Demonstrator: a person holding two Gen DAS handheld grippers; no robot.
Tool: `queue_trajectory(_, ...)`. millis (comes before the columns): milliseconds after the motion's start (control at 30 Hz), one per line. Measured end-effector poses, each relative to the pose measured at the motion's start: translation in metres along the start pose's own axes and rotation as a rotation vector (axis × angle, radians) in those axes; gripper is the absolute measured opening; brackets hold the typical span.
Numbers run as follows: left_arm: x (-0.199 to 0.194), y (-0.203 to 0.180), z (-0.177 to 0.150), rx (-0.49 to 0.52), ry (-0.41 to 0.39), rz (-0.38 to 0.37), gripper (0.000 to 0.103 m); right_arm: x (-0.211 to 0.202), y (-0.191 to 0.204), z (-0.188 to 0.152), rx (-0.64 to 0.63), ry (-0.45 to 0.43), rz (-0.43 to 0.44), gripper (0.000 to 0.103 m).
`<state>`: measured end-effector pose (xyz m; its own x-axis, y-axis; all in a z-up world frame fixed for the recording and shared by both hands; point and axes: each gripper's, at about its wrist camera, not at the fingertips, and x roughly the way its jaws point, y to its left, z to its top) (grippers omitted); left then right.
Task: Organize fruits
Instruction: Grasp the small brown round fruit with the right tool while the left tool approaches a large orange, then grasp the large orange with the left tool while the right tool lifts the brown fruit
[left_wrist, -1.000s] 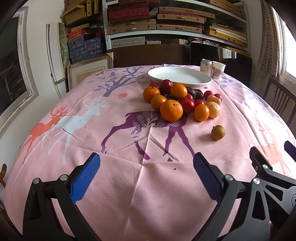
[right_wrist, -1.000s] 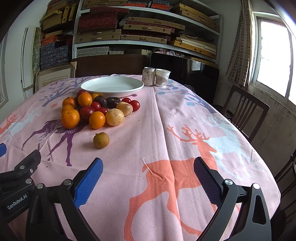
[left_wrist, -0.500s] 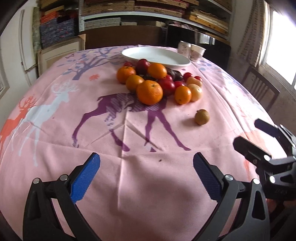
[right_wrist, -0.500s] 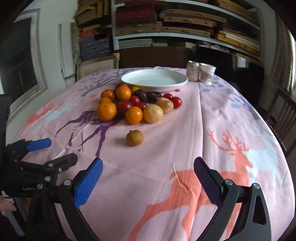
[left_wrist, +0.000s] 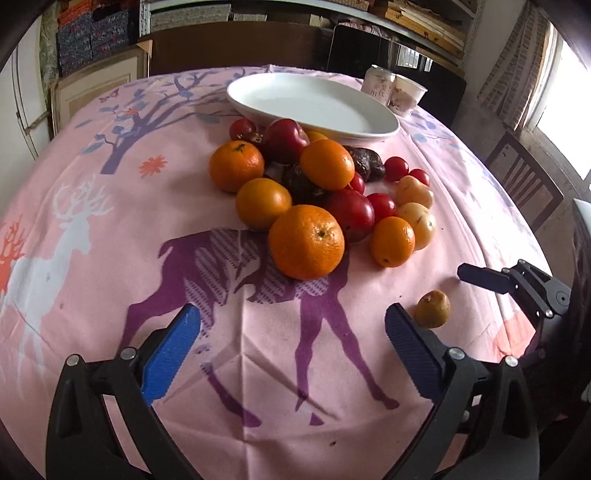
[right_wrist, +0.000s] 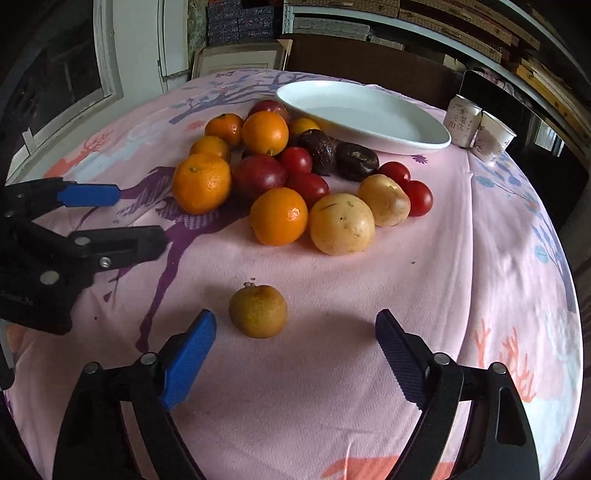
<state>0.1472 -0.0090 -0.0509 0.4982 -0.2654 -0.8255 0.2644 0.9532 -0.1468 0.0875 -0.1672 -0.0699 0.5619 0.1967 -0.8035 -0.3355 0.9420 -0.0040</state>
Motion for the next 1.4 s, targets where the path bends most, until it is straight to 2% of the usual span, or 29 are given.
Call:
queue_trajectory(67,0.011,-0.005,0.008,-0.001,0.02,-0.004,0.098,-0.001,0.0,0.001,-0.012,-0.006,0.01,0.063)
queue_trajectory(133,0.02,-0.009,0.013,0.018,0.026,0.029,0.096,-0.001,0.001,0.001,-0.025,-0.016,0.042,0.047)
queue_trajectory(167,0.024,-0.01,0.014,0.028,0.031,0.041,0.082,-0.002,0.003,0.001,-0.035,-0.021,0.051,0.033)
queue_trajectory(200,0.023,-0.012,0.016,0.047,0.005,0.088,0.072,-0.003,0.004,0.0,-0.042,-0.025,0.05,0.029)
queue_trajectory(233,0.023,-0.012,0.015,0.053,-0.005,0.085,0.054,-0.003,0.005,-0.001,-0.043,-0.028,0.049,0.029)
queue_trajectory(300,0.021,-0.008,0.015,0.048,-0.021,0.014,0.041,-0.005,0.003,-0.001,-0.034,-0.03,0.07,0.029)
queue_trajectory(433,0.02,-0.007,0.015,0.053,-0.032,-0.006,0.039,-0.017,0.0,-0.001,-0.024,-0.086,0.094,0.029)
queue_trajectory(500,0.018,-0.006,0.014,0.046,-0.022,-0.009,0.038,-0.022,0.0,-0.002,-0.032,-0.112,0.077,0.029)
queue_trajectory(733,-0.009,-0.003,0.008,0.033,-0.064,-0.021,0.036,-0.037,0.004,0.001,-0.062,-0.131,0.057,0.029)
queue_trajectory(767,-0.015,-0.003,0.009,0.032,-0.076,-0.024,0.032,-0.041,0.005,0.002,-0.07,-0.132,0.066,0.029)
queue_trajectory(800,-0.021,-0.002,0.01,0.032,-0.091,-0.03,0.021,-0.046,0.005,0.003,-0.082,-0.141,0.059,0.029)
queue_trajectory(933,-0.037,-0.001,0.016,0.052,-0.151,0.008,0.02,-0.064,-0.003,0.015,-0.1,-0.189,-0.012,0.029)
queue_trajectory(1033,-0.035,-0.002,0.011,0.054,-0.122,-0.068,0.021,-0.07,-0.017,0.019,-0.042,-0.2,0.013,0.029)
queue_trajectory(1067,-0.033,-0.002,0.009,0.051,-0.114,-0.074,0.032,-0.072,-0.019,0.019,-0.033,-0.209,0.008,0.029)
queue_trajectory(1100,-0.029,-0.002,0.007,0.043,-0.116,-0.051,0.05,-0.072,-0.02,0.018,-0.033,-0.22,-0.011,0.029)
queue_trajectory(1133,-0.024,-0.003,0.006,0.045,-0.12,-0.011,0.056,-0.072,-0.02,0.018,-0.036,-0.229,-0.032,0.029)
queue_trajectory(1200,-0.013,-0.008,0.008,0.088,-0.108,0.072,0.059,-0.071,-0.023,0.018,-0.029,-0.236,-0.029,0.029)
queue_trajectory(1267,-0.007,-0.014,0.009,0.117,-0.101,0.021,0.06,-0.069,-0.025,0.02,-0.017,-0.235,-0.009,0.029)
queue_trajectory(1333,0.001,-0.019,0.011,0.127,-0.096,0.004,0.062,-0.067,-0.025,0.02,-0.019,-0.235,-0.01,0.029)
queue_trajectory(1400,0.011,-0.027,0.011,0.131,-0.072,-0.025,0.055,-0.065,-0.026,0.02,-0.016,-0.235,-0.002,0.029)
